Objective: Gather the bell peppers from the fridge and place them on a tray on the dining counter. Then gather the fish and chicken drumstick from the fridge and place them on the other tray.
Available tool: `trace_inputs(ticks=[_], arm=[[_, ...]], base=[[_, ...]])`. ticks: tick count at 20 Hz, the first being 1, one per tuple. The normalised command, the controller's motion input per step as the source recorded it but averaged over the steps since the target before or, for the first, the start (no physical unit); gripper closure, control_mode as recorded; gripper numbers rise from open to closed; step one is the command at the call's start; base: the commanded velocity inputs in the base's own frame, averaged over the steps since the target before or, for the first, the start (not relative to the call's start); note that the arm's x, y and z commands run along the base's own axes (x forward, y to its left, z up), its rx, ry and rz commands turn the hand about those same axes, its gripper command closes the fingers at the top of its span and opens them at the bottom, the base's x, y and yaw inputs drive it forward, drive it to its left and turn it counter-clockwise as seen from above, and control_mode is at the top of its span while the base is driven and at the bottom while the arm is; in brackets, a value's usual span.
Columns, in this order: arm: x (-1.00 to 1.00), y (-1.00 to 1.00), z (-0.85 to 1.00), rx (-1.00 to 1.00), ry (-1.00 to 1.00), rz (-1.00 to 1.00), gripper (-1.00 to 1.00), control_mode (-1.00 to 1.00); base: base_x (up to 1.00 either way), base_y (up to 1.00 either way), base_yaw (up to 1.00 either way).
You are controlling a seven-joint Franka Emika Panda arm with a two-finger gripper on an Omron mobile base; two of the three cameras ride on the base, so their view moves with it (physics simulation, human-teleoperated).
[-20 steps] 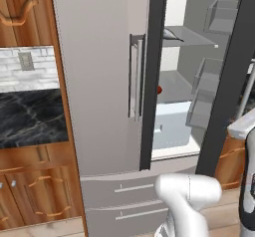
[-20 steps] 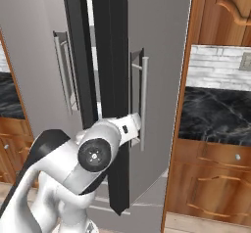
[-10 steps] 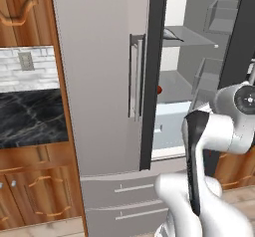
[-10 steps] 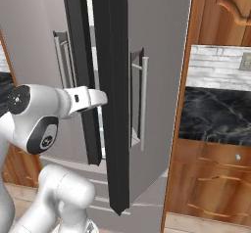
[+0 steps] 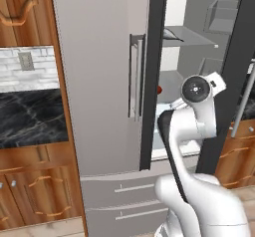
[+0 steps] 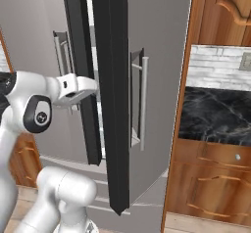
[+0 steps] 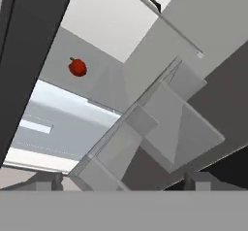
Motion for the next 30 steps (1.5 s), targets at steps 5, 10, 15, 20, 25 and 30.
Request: trace_inputs(ticks=[5, 10, 15, 20, 25, 30], arm=[[0.72, 0.27, 0.00, -0.17, 0.14, -0.24, -1.00, -1.00], [0.74, 0.09, 0.00, -0.15, 0.07, -0.26, -1.00, -1.00], [0.77, 0.00, 0.00, -0.12, 0.01, -0.24, -1.00, -1.00], [0.56, 0.00, 0.00, -0.13, 0.00, -0.19, -1.00, -1.00], [0.36, -0.06, -0.08, -0.08, 0.00, -0.15, -1.00, -1.00], [0.06, -0.22, -0.23, -0.06, 0.00, -0.11, -1.00, -1.00]], base=[[0.00, 0.00, 0.00], [0.00, 0.00, 0.00], [0.00, 0.00, 0.00], [0.00, 0.00, 0.00], [0.00, 0.00, 0.00], [0.00, 0.00, 0.00]])
